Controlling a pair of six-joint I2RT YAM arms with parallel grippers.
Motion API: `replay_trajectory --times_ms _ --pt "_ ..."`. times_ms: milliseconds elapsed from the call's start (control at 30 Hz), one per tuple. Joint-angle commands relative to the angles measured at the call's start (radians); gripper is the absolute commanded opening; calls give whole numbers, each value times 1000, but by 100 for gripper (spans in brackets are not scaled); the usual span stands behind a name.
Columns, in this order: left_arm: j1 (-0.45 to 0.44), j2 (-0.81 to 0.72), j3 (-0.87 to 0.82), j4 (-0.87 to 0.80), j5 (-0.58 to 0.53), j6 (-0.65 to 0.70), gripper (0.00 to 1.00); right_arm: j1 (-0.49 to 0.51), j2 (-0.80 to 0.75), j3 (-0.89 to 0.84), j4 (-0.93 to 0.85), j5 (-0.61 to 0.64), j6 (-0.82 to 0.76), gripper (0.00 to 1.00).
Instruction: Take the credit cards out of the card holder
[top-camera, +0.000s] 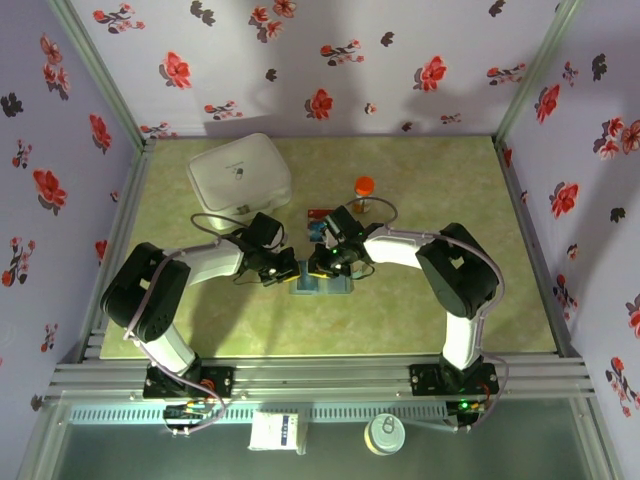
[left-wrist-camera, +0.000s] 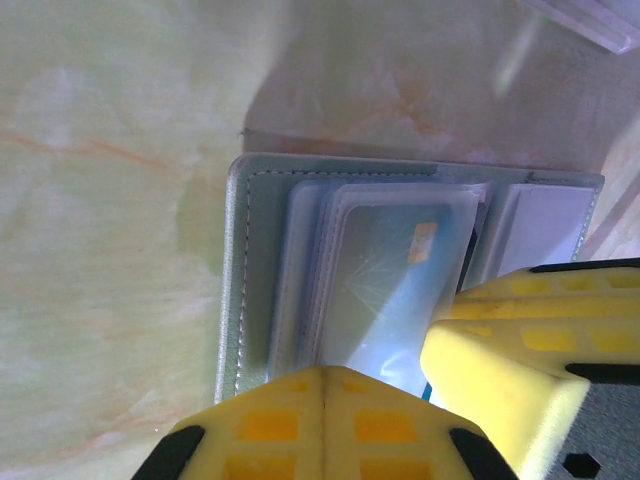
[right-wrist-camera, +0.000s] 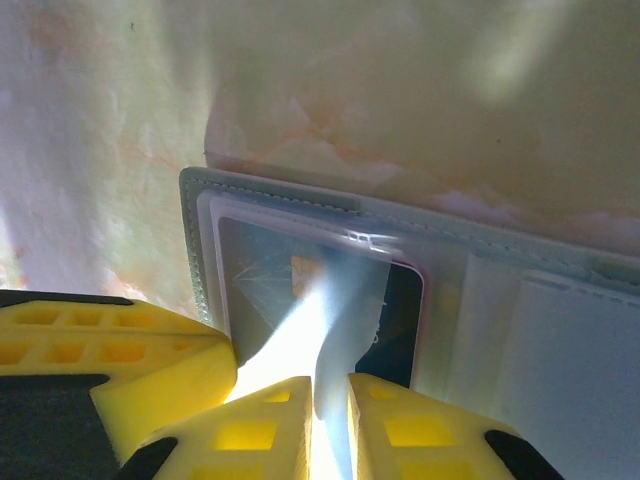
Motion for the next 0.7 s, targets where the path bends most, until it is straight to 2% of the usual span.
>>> replay_trajectory --times_ms 0,133,333,667 --pt "5 9 -9 -20 -9 9 0 2 28 -17 -10 4 7 20" --pt "6 -15 1 -46 -34 17 4 3 18 -16 -50 33 -11 21" --pt "5 -1 4 -64 -44 23 4 3 -5 -4 -116 85 -46 23" --pt "5 0 -18 -38 -32 10 4 3 -34 2 -145 100 -67 23"
